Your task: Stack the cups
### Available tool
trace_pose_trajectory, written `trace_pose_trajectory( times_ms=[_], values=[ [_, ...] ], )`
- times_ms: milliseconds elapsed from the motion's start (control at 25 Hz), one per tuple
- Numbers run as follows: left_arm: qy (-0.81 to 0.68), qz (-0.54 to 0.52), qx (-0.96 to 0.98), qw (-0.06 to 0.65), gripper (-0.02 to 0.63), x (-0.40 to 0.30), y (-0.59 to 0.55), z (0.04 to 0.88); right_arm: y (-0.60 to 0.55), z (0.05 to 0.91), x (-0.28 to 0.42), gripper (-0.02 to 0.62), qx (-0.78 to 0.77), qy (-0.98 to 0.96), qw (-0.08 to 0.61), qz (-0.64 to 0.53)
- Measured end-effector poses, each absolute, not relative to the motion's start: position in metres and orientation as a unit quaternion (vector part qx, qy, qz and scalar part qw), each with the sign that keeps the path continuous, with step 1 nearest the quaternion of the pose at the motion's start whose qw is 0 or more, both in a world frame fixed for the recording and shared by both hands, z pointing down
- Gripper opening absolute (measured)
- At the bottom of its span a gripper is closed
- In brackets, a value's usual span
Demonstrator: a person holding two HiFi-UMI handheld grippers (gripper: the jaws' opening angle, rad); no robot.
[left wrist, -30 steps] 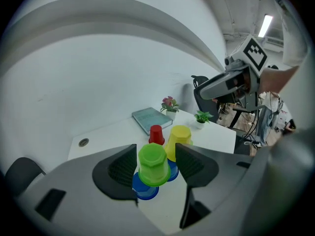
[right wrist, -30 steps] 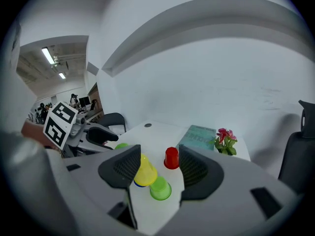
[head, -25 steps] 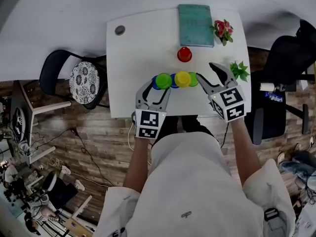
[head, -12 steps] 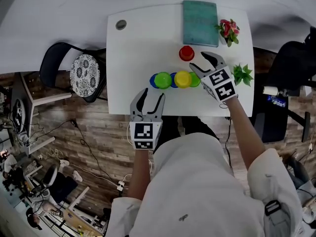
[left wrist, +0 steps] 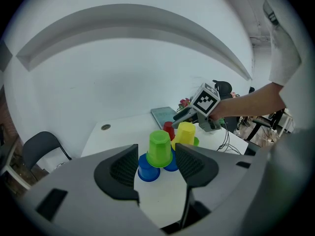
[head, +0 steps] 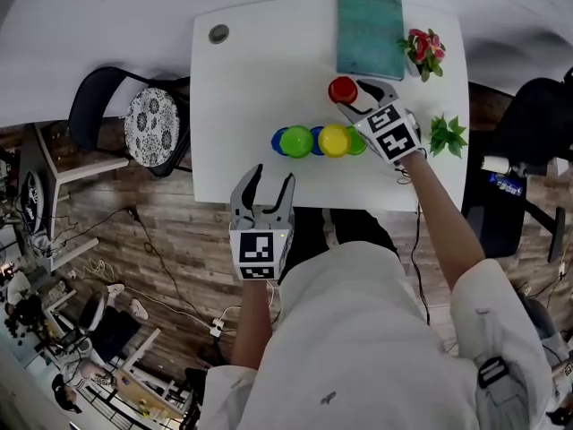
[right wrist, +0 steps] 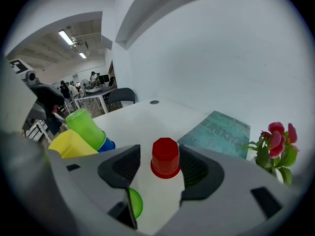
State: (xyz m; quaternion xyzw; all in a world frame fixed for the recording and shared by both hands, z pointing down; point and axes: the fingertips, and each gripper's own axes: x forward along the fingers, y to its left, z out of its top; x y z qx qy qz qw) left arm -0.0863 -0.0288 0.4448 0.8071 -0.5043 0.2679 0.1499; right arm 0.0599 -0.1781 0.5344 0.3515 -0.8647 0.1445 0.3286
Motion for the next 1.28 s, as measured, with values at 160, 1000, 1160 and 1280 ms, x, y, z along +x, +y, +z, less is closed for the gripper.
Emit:
trace_pose_trajectory(
  times_ms=[160, 1000, 1160, 1280],
  values=[
    [-0.507, 0.268, 0.805, 0.151, 0.241, -0.090, -0.029, 0.445, -0.183, 0.547, 0.057, 0.252, 0.351, -0.858, 0.344, 0.152],
    [-0.524, 0.263, 0.797, 0.144, 0.241, -0.088, -0.016, 0.441, -0.187, 0.546, 0.060, 0.212, 0.344, -0.861, 0.354, 0.124],
    [-0.523, 0.257, 0.800, 0.143, 0.241, -0.081, -0.010, 0.439, -0.182, 0.526, 0.069, 0.211, 0.351, -0.863, 0.347, 0.108],
    [-0.519, 0.252, 0.804, 0.141, 0.239, -0.074, -0.005, 0.436, -0.177, 0.507, 0.076, 0.210, 0.357, -0.864, 0.342, 0.093]
  ],
)
